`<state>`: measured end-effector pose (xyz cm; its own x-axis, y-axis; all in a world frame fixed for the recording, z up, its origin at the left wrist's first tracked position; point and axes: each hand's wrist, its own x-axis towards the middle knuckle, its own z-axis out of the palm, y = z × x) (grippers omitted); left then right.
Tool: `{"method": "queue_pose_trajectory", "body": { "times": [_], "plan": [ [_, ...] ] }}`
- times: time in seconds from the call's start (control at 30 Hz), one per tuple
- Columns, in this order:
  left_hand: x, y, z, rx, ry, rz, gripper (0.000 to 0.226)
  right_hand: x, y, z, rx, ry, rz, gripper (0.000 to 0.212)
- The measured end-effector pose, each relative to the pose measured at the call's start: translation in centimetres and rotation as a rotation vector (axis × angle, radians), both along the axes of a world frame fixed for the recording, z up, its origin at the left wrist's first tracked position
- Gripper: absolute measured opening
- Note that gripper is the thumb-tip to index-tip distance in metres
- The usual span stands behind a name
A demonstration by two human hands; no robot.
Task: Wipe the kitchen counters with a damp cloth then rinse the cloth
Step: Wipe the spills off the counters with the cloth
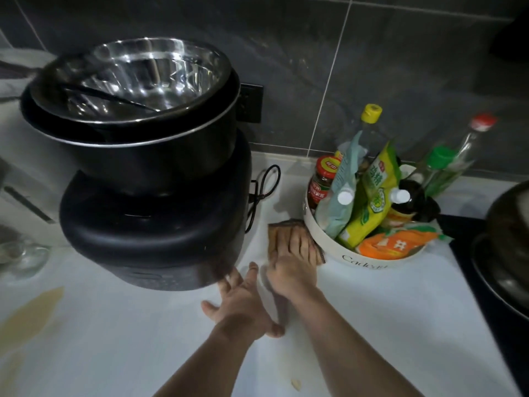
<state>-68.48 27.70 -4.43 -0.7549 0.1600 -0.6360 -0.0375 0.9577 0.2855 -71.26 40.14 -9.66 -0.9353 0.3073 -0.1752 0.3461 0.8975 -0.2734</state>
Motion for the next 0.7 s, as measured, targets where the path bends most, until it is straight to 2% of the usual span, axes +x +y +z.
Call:
{"method": "queue_pose_trajectory", "body": {
  "times": [0.1,0.27,0.33,0.47,0.53,0.6,0.7],
  "plan": [
    [0.1,0.0,-0.1,0.007,0.000,0.007,0.141,-3.6,0.3,0.7,0.007,-0.041,-0.008,0.092],
    [-0.2,0.1,-0.2,0.007,-0.018,-0.002,0.138,-11.6,1.9,1.8,-0.164,-0.007,-0.001,0.070],
    [-0.2,0.0,-0.5,0.001,-0.020,0.001,0.137,-13.0,2.7,1.0,-0.111,0.040,0.020,0.067],
    [-0.3,0.1,-0.7,0.018,-0.006,0.014,0.136,-9.1,1.5,-0.3,0.033,-0.032,0.262,0.068],
    [-0.1,0.0,-0.5,0.029,0.003,0.011,0.135,-4.5,0.7,-0.2,0.031,-0.040,0.348,0.075],
    [0.0,-0.1,-0.5,0.039,0.021,0.000,0.135,-0.1,0.6,0.0,0.006,0.004,0.433,0.069],
    [0.0,-0.2,-0.7,0.044,0.024,0.010,0.135,0.1,2.2,0.2,0.048,0.004,0.436,0.064]
  ]
}}
